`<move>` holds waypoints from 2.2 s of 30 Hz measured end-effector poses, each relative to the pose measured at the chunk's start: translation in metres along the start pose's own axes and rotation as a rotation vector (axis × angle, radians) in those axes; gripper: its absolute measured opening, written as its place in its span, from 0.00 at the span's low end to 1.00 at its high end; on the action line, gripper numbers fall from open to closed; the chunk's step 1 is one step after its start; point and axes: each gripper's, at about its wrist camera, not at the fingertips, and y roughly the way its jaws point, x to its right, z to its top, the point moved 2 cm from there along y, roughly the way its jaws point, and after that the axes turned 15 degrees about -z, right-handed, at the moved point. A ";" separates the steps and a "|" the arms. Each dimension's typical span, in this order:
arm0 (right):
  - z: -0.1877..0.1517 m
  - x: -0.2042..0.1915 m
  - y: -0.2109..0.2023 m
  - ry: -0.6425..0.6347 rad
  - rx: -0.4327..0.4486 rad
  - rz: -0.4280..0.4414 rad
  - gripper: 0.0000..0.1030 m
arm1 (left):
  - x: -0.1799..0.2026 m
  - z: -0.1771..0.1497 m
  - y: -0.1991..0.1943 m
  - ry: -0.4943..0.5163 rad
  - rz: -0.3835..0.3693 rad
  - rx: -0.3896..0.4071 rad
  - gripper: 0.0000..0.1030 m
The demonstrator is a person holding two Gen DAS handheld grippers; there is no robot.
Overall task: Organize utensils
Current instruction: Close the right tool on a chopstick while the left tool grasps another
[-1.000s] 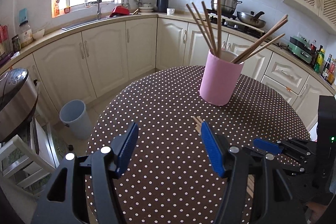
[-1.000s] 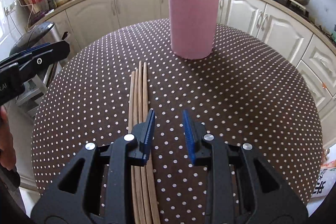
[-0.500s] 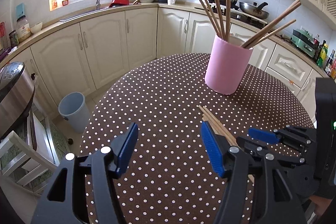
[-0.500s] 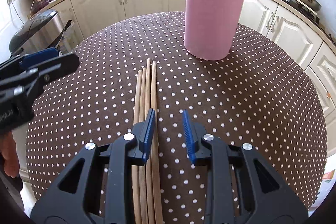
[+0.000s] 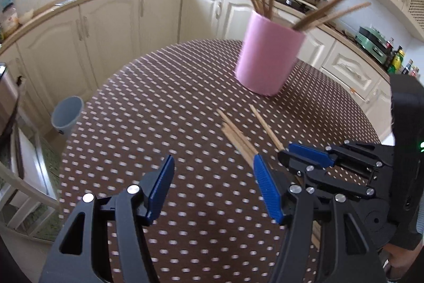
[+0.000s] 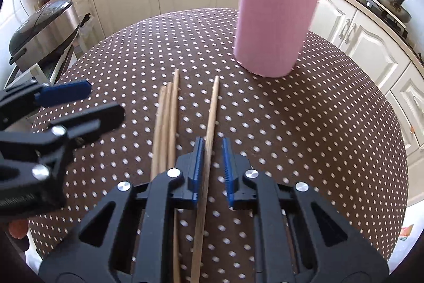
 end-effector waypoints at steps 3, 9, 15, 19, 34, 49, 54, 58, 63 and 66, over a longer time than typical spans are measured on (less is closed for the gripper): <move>-0.008 0.011 -0.002 0.022 -0.003 0.008 0.14 | 0.008 -0.003 0.014 0.012 0.017 -0.032 0.60; -0.019 0.025 -0.005 0.055 0.003 0.037 0.14 | 0.017 -0.005 0.033 0.035 0.067 -0.071 0.60; -0.022 0.027 -0.006 0.063 0.013 0.048 0.14 | 0.017 -0.003 0.033 0.028 0.072 -0.084 0.60; -0.025 0.032 -0.006 0.069 0.016 0.058 0.14 | 0.016 0.003 0.038 0.015 0.096 -0.096 0.60; -0.027 0.041 -0.006 0.082 0.024 0.074 0.14 | 0.006 0.012 0.040 -0.044 0.137 -0.134 0.60; -0.022 0.041 -0.004 0.066 0.011 0.071 0.14 | 0.007 0.023 0.040 -0.017 0.131 -0.168 0.38; -0.019 0.041 -0.003 0.067 0.008 0.068 0.14 | 0.001 0.024 0.043 -0.035 0.160 -0.180 0.38; -0.019 0.040 -0.002 0.069 0.006 0.074 0.14 | -0.010 0.026 0.026 -0.134 0.069 -0.119 0.38; -0.020 0.040 -0.002 0.067 0.009 0.070 0.14 | -0.019 0.029 0.023 -0.169 0.025 -0.115 0.38; -0.019 0.039 -0.002 0.069 0.008 0.070 0.14 | -0.012 0.026 0.035 -0.159 0.024 -0.142 0.38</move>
